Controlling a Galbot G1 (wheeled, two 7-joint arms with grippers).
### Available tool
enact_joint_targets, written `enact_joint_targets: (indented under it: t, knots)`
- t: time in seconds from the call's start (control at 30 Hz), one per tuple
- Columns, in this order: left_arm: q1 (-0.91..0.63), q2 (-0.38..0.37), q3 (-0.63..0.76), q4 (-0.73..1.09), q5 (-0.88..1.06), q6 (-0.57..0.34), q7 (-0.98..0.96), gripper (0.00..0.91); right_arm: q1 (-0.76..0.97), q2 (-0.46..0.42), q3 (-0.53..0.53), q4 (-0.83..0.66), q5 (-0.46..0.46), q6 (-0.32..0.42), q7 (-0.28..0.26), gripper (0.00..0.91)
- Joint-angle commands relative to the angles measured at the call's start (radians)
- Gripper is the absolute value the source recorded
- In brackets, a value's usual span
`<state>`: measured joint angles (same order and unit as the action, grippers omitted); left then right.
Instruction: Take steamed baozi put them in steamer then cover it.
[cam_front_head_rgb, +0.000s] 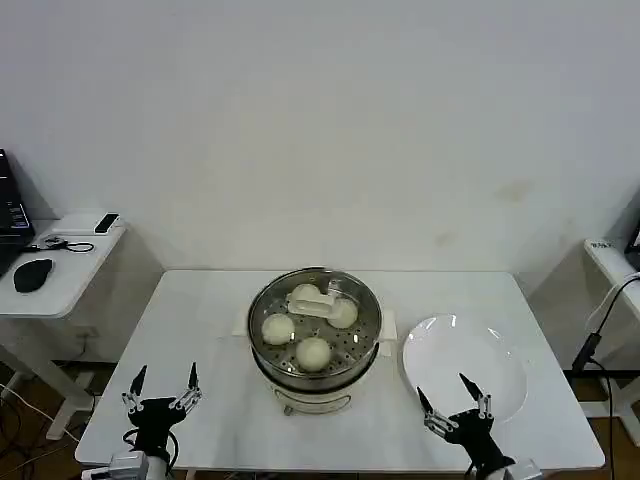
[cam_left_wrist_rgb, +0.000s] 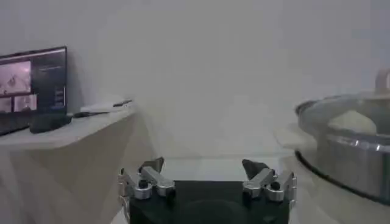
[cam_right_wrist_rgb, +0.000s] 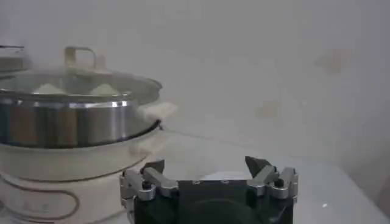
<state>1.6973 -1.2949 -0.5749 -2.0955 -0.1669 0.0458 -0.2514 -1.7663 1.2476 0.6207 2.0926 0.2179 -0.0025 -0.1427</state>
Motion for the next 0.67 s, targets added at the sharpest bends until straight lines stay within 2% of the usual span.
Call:
enact_joint_targets:
  t: [0.03, 0.37, 0.67]
  knots:
    - [0.053, -0.011, 0.007, -0.035, 0.025, -0.001, 0.025, 0.907, -0.009, -0.089, -0.035, -0.021, 0.080, 0.071, 0.016, 0.907]
    - [0.128, -0.035, 0.025, -0.087, 0.086, -0.032, 0.032, 0.907, 0.019, -0.081, -0.061, -0.025, 0.077, 0.063, 0.069, 0.907]
    - [0.139, -0.041, 0.026, -0.092, 0.086, -0.030, 0.041, 0.907, 0.023, -0.079, -0.053, -0.023, 0.077, 0.036, 0.080, 0.907]
